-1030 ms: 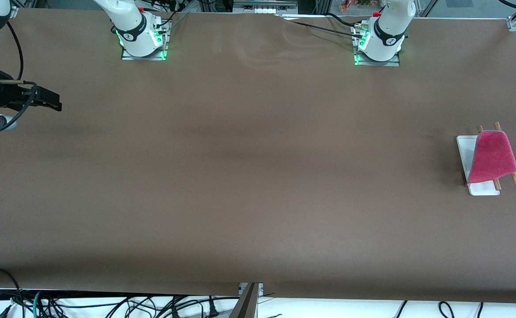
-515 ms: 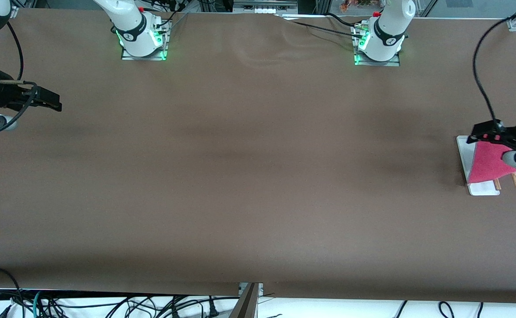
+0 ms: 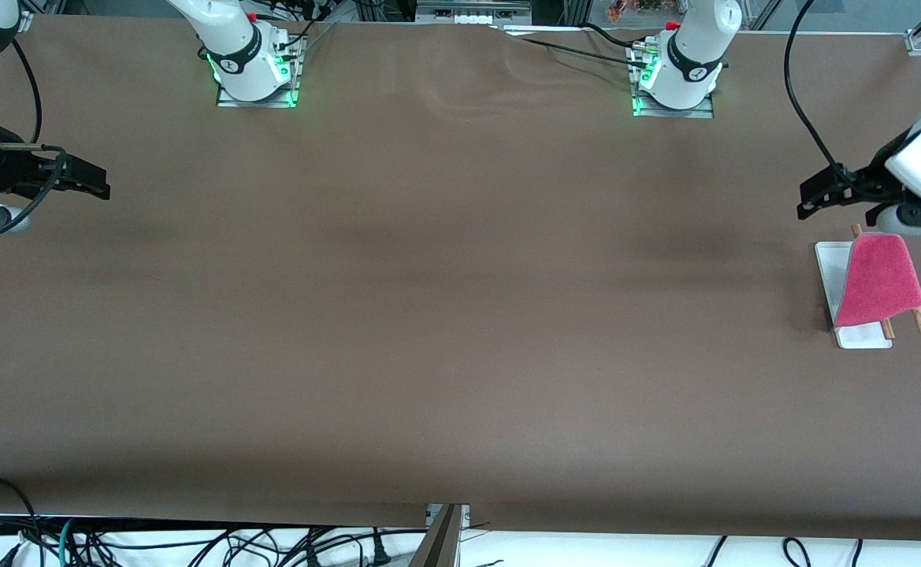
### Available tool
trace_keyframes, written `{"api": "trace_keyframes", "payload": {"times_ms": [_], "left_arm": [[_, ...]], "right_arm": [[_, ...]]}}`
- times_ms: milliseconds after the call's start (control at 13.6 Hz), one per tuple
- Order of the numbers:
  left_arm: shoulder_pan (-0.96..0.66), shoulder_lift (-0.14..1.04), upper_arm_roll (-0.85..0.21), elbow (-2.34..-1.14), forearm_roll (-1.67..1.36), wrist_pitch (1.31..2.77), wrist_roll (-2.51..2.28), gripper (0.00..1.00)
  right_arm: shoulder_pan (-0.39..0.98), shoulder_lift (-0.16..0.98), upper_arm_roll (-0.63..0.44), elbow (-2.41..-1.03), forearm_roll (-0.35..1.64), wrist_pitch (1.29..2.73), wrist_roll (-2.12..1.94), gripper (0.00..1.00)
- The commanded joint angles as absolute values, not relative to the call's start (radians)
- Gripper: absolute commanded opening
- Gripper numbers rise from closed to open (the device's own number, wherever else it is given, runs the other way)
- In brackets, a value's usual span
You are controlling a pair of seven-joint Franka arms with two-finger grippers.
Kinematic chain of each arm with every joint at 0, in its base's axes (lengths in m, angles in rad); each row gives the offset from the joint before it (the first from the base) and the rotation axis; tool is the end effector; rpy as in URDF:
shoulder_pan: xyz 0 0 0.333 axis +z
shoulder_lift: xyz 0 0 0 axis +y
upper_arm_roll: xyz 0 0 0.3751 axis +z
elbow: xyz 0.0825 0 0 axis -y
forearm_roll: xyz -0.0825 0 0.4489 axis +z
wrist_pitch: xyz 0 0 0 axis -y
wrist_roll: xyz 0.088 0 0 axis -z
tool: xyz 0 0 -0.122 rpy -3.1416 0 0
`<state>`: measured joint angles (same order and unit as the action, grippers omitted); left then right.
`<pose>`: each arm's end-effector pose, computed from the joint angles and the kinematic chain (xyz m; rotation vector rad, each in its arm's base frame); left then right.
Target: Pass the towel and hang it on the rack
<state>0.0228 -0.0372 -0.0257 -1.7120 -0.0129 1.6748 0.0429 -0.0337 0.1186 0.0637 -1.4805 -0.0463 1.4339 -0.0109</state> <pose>0.6115 -0.0035 0.6244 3.1289 -0.0695 0.0004 0.6440 0.0106 0.6309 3.0903 0.0596 -0.2549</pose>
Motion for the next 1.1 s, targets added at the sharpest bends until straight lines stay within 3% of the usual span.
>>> {"api": "trace_keyframes", "payload": {"times_ms": [0, 221, 442, 1030], "left_arm": [[0.02, -0.112, -0.026, -1.807, 0.015, 1.72, -0.052, 1.0], [0.005, -0.1, -0.028, -1.787, 0.017, 1.706, -0.075, 1.0], [0.006, -0.032, -0.028, -1.691, 0.02, 1.652, -0.075, 1.0], [0.003, -0.026, -0.028, -1.689, 0.018, 1.652, -0.072, 1.0]], "right_arm": [[-0.034, 0.11, 0.066, -1.488, -0.049, 1.442, -0.02, 1.0], [-0.034, 0.109, 0.066, -1.486, -0.049, 1.442, -0.023, 1.0], [-0.034, 0.11, 0.066, -1.486, -0.049, 1.443, -0.025, 1.0], [-0.034, 0.109, 0.066, -1.486, -0.049, 1.456, -0.026, 1.0]]}}
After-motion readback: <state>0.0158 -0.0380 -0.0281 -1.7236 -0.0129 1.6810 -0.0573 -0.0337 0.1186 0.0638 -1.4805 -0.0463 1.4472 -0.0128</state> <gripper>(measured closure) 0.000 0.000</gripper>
